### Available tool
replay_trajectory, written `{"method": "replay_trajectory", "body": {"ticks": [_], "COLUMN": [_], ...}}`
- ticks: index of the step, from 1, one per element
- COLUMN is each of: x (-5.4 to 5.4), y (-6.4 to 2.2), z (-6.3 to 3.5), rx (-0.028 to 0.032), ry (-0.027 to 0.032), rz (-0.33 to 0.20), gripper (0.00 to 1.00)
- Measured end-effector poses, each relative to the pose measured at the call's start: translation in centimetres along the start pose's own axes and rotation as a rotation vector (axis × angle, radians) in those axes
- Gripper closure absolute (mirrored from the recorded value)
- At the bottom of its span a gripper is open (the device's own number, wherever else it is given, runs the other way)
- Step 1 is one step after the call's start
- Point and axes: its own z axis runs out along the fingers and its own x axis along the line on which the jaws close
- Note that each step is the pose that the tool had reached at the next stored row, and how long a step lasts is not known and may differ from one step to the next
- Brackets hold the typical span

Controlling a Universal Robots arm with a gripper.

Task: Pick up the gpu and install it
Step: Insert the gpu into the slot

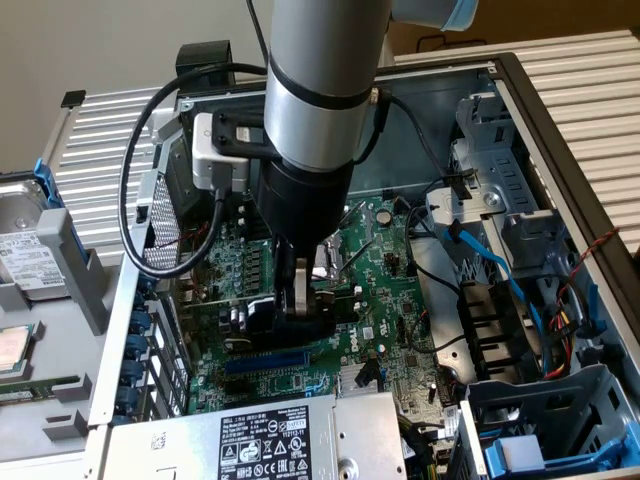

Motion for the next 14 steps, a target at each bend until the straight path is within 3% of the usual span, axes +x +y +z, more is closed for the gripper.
{"method": "replay_trajectory", "body": {"ticks": [14], "x": [0.02], "y": [-0.13], "z": [0.59], "rx": [0.0000], "ry": [0.0006], "rz": [0.000], "gripper": [0.73]}}
